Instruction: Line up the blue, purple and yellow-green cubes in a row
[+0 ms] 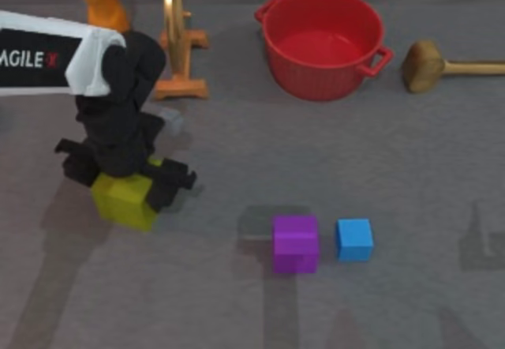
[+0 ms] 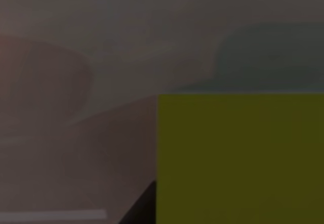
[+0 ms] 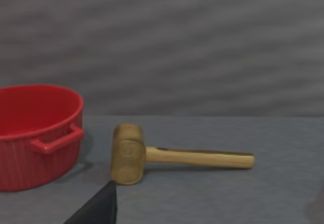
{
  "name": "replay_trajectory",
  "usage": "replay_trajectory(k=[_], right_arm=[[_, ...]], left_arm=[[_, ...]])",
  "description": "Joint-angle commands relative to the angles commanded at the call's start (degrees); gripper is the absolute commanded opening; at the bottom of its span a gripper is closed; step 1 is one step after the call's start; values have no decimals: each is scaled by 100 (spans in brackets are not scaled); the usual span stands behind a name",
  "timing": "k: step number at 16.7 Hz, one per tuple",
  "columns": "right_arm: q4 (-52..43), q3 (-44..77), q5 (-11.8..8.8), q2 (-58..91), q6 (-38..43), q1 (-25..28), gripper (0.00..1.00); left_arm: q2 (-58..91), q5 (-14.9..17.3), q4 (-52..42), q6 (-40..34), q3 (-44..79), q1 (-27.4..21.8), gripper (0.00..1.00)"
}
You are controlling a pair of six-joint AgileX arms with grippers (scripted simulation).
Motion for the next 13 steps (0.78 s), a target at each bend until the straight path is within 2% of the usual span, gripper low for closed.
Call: replay_trajectory(k=[8, 13], right_arm=[[0, 0, 0, 0, 0, 0, 100], [0, 0, 0, 0, 0, 0, 100]], left_arm=[[-47, 1, -32, 7, 24, 1, 0], [-378, -3, -947, -16, 537, 76, 0]])
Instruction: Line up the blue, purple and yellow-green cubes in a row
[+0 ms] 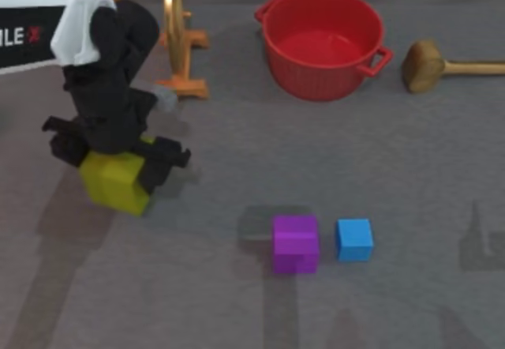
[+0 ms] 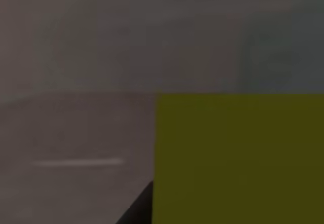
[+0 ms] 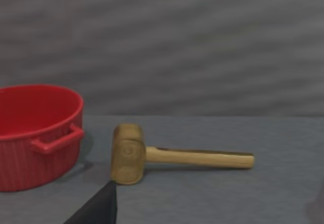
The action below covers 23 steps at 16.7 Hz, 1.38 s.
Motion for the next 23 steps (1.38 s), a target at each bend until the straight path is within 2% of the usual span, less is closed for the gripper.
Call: replay_trajectory(k=[3, 10, 13, 19, 23], right_arm=[[0, 0, 0, 0, 0, 0, 100], [0, 0, 0, 0, 0, 0, 100], [0, 0, 0, 0, 0, 0, 100], [0, 0, 0, 0, 0, 0, 100], [0, 0, 0, 0, 0, 0, 100]], left_arm=[[-231, 0, -447, 5, 271, 29, 0], [-256, -4, -484, -198, 272, -121, 0], [-353, -7, -553, -949, 210, -467, 0], [-709, -9, -688, -3132, -43, -1391, 0], [-886, -14, -686, -3655, -132, -1681, 0]])
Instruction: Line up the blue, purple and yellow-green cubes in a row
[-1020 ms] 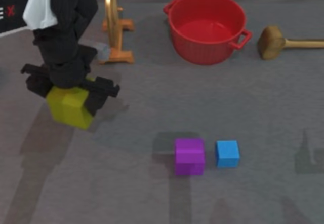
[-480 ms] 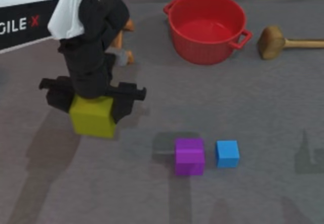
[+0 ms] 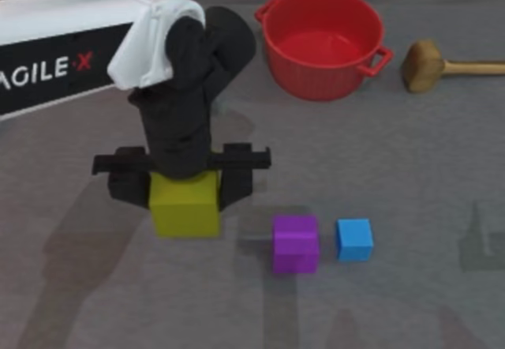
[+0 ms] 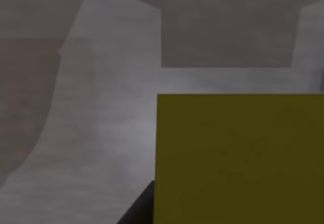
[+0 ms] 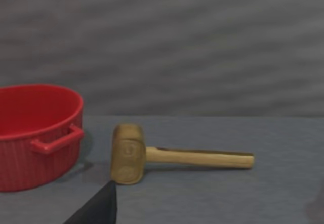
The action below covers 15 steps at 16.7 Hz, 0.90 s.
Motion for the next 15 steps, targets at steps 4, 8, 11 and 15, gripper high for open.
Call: replay_trajectory(k=[4, 8, 11, 15], right_arm=[[0, 0, 0, 0, 0, 0, 100], [0, 0, 0, 0, 0, 0, 100], [0, 0, 0, 0, 0, 0, 100], [0, 0, 0, 0, 0, 0, 100]], left_arm=[[31, 0, 23, 19, 5, 27, 0], [241, 1, 658, 7, -416, 39, 0], [452, 3, 1309, 16, -815, 22, 0], [535, 3, 1483, 19, -948, 11, 0]])
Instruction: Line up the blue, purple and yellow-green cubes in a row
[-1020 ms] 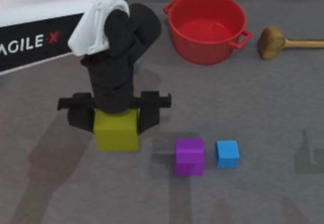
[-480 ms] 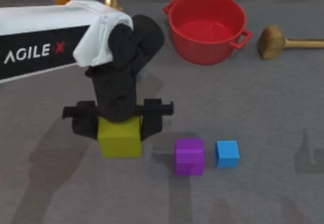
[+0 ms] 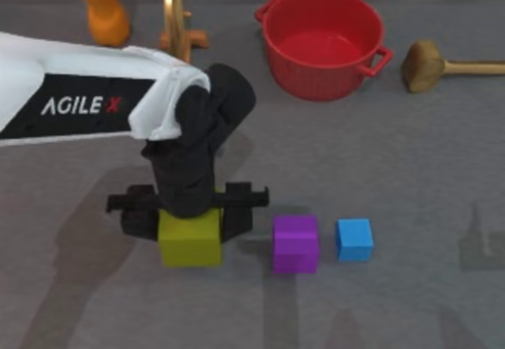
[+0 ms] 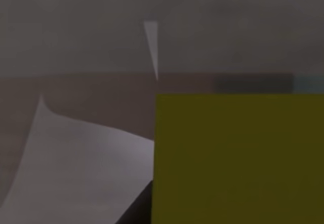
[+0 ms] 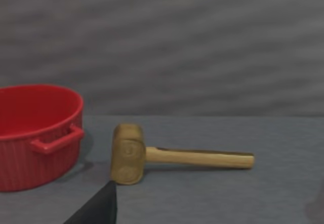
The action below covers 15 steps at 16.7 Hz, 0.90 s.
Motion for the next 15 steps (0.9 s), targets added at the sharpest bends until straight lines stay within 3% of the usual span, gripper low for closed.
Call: replay_trajectory(k=[1, 14, 15], right_arm=[[0, 0, 0, 0, 0, 0, 100], [0, 0, 0, 0, 0, 0, 100], [0, 0, 0, 0, 0, 0, 100]], left_arm=[[0, 0, 0, 0, 0, 0, 0], [0, 0, 0, 0, 0, 0, 98], [0, 0, 0, 0, 0, 0, 100]])
